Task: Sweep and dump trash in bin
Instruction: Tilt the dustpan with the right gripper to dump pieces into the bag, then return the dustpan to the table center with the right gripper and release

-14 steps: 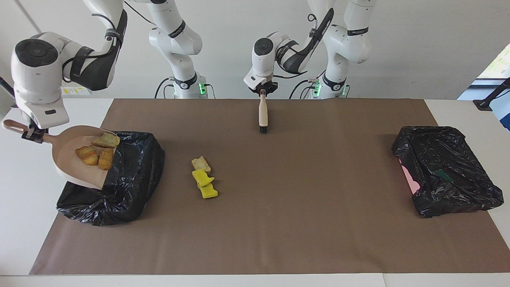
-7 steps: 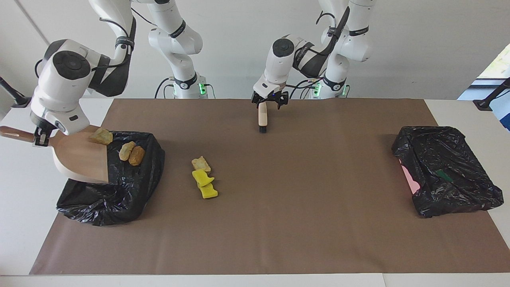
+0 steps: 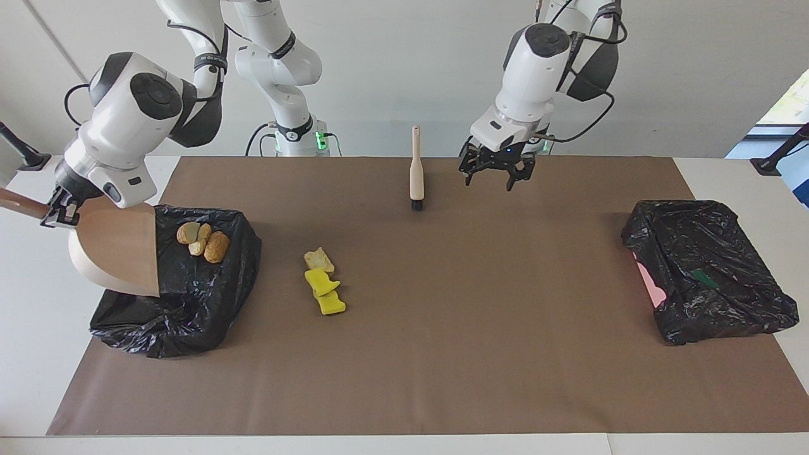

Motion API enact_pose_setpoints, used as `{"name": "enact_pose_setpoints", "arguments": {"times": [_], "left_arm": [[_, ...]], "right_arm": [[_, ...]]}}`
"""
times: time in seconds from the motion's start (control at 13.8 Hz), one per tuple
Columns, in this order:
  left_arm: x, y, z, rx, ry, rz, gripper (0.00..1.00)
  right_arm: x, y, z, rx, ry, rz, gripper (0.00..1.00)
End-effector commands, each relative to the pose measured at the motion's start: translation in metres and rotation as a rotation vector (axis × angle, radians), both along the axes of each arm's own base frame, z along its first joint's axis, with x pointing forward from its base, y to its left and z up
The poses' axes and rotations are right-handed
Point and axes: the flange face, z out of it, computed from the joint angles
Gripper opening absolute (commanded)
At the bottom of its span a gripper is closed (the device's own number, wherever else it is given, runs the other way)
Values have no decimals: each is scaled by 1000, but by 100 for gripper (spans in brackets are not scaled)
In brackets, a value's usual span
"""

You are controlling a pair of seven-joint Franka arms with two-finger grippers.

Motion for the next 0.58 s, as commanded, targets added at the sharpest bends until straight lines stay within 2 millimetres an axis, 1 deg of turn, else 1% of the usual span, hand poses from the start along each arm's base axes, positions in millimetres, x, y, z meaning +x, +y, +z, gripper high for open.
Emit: {"name": "enact_pose_setpoints", "arguments": {"times": [0.0,0.07,0.14,0.22,0.29,0.36,0.43,0.51], "left_arm": [[14,26,47,78,-6,-41,100],[20,40,74,109,-61,-67,100],[25,57,93,106,-85,-75,100],[27,73,101,103,-74,-58,100],[27,82,112,104,-70,-45,100],[31,90,128,92,-83,-37,100],[45,100,126,85,-47,-16,100],[53,112,130,71,-31,6,100]], "right_arm": [[-14,35,26,-4,-126,-96,0],[-16,54,32,9,-193,-135,0],[-18,75,32,20,-237,-180,0],[-20,99,33,57,-277,-215,0],[-22,112,32,103,-304,-266,0],[-22,129,30,150,-341,-299,0],[-22,137,28,203,-374,-341,0],[-23,145,24,274,-397,-392,0]]}}
